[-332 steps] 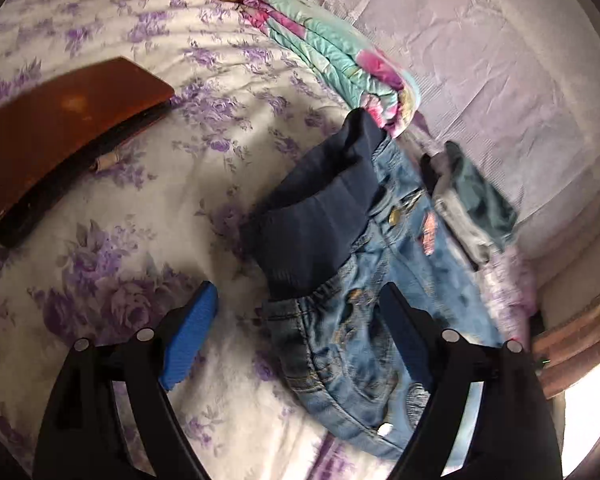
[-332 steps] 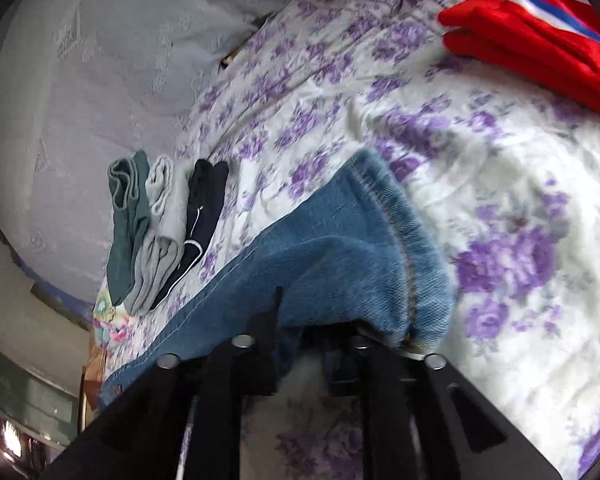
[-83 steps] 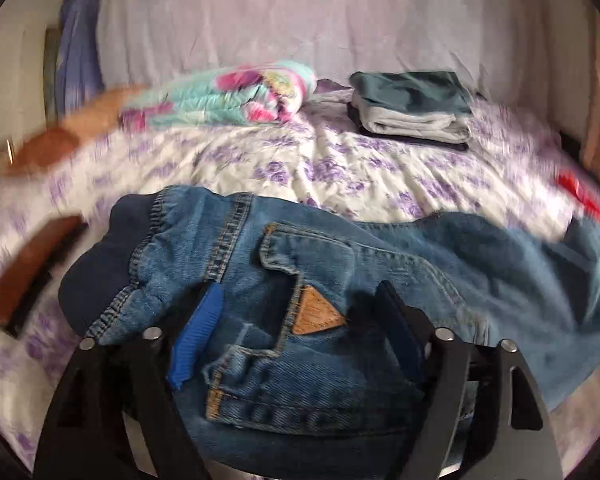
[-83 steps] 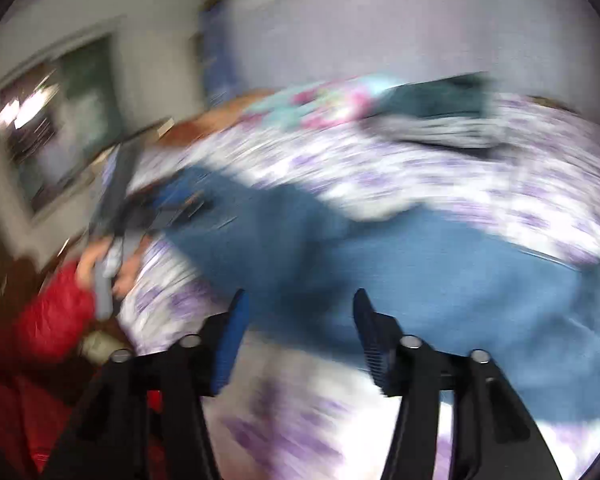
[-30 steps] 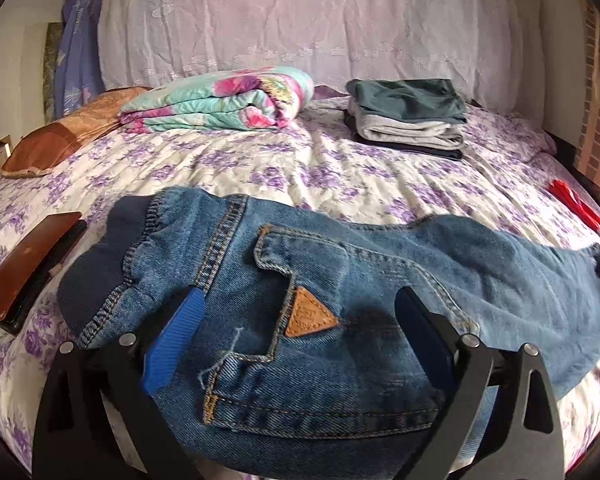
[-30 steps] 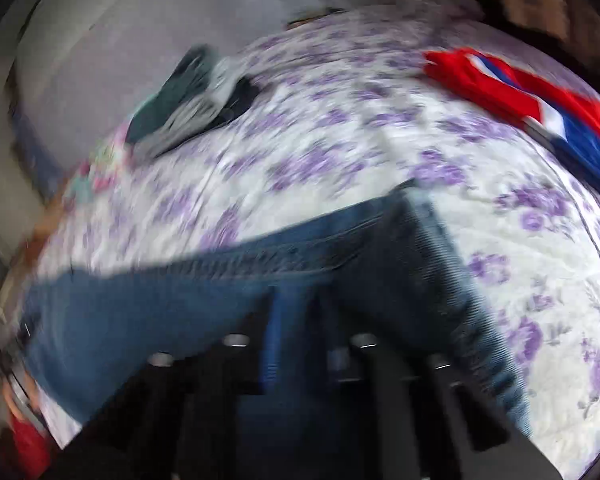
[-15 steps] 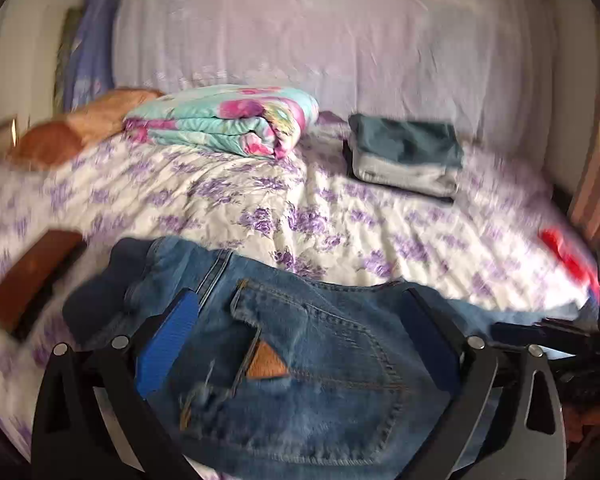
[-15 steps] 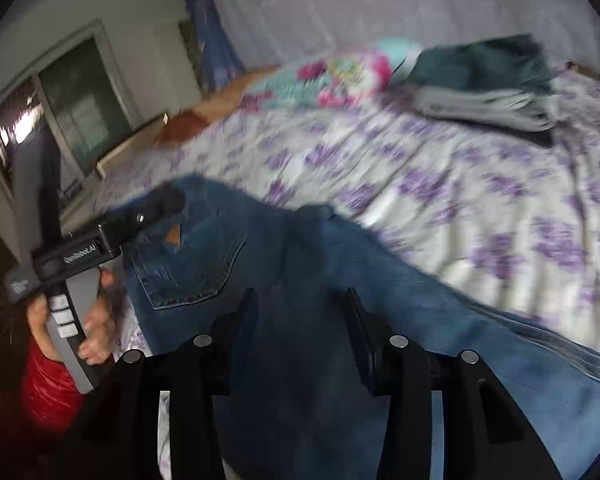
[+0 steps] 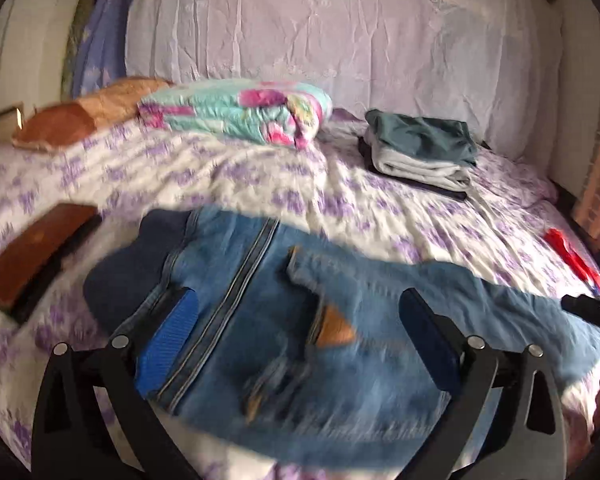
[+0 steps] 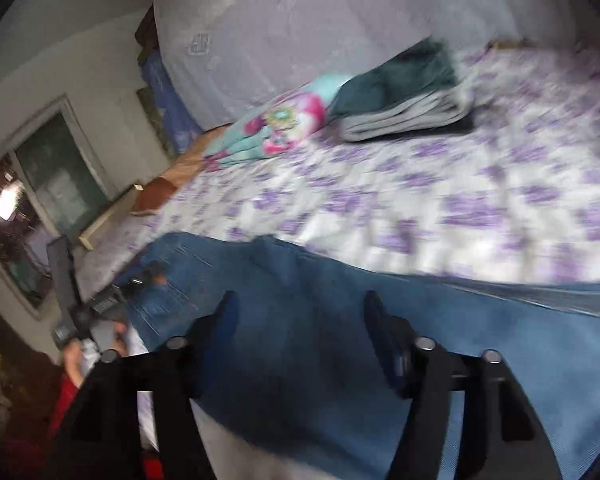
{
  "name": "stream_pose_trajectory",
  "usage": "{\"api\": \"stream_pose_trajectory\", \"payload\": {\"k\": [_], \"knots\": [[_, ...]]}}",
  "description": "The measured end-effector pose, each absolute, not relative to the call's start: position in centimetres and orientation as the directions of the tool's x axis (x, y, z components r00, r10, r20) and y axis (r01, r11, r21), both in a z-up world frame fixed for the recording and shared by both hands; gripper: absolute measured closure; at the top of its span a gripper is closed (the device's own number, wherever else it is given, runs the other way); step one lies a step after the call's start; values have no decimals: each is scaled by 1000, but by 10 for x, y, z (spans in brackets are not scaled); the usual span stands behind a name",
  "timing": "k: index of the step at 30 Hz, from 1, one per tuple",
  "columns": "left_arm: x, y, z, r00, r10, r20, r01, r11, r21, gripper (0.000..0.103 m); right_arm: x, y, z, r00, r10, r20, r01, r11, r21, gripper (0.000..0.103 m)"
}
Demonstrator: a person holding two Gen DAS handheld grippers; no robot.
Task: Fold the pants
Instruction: 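Grasp the jeans leg with the right tool and pull it straight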
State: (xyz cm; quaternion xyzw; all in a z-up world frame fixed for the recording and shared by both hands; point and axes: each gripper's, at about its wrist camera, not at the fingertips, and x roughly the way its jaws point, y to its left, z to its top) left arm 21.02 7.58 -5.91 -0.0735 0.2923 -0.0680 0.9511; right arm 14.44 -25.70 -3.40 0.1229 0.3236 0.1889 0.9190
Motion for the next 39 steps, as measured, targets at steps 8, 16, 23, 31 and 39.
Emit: {"api": "stream_pose_trajectory", "payload": {"k": [8, 16, 23, 31, 39], "knots": [[209, 47, -69, 829, -7, -559, 35, 999, 39, 4, 132, -343, -52, 767, 412, -491, -64, 811, 582, 43], [198, 46, -73, 849, 19, -527, 11, 999, 54, 4, 69, -414, -61, 791, 250, -558, 101, 847, 523, 33], [191, 63, -71, 875, -67, -479, 31, 996, -83, 4, 105, -368, -4, 877, 315, -362, -51, 811, 583, 29], [198, 52, -73, 863, -12, -506, 8, 1000, -10, 4, 191, -220, -10, 674, 591, -443, -350, 784, 513, 21], [203, 47, -74, 847, 27, -531, -4, 999, 44, 4, 177, -180, -62, 577, 507, -641, -394, 859, 326, 12]]}}
